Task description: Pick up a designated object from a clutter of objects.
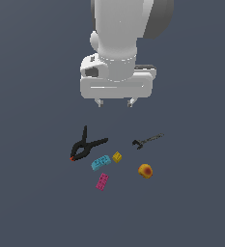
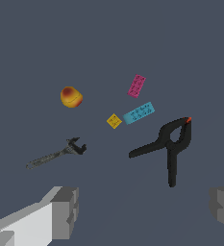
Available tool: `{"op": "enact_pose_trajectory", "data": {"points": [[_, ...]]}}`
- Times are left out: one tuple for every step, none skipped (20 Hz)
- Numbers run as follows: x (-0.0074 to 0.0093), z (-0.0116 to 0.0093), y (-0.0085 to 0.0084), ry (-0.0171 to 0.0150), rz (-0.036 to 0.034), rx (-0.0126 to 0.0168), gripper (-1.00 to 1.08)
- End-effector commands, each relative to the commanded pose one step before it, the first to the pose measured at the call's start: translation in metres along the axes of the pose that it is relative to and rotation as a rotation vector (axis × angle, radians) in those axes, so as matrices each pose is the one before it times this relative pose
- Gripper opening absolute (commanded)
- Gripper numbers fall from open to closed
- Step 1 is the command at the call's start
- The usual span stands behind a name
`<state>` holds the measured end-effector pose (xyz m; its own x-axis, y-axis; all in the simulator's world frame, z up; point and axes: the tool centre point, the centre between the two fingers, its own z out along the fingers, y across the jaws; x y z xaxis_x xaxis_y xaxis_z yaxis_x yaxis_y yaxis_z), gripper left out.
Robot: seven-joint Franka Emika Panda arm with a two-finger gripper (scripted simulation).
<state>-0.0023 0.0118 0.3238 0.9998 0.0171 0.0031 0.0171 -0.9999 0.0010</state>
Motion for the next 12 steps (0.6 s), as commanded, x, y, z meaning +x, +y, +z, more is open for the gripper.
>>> {"op": "enact_pose_trajectory", "data": {"points": [[0.0, 0.0, 0.00001, 0.0, 0.0, 0.0, 1.0], [0.00003, 0.00009, 0.00052, -0.0002, 0.00021, -0.00062, 1.0], [0.00009, 0.00025, 0.0016, -0.00057, 0.00062, -0.00162, 1.0], [0.00009, 0.00033, 0.00258, -0.00079, 0.0008, -0.00222, 1.0], [0.00015, 0.00052, 0.0035, -0.00124, 0.00117, -0.00344, 1.0], [0.00014, 0.00061, 0.00442, -0.00157, 0.00128, -0.00422, 1.0], [0.0001, 0.00064, 0.00499, -0.0018, 0.00114, -0.00471, 1.0], [0.00004, 0.00048, 0.00418, -0.00155, 0.00058, -0.00392, 1.0], [-0.00002, 0.00027, 0.00311, -0.00114, 0.00001, -0.00279, 1.0], [-0.00006, 0.00007, 0.00206, -0.00069, -0.0004, -0.00164, 1.0], [-0.00005, -0.00005, 0.00092, -0.00031, -0.00059, -0.00071, 1.0], [-0.00002, -0.00008, 0.00014, 0.0, 0.0, 0.0, 1.0]]}}
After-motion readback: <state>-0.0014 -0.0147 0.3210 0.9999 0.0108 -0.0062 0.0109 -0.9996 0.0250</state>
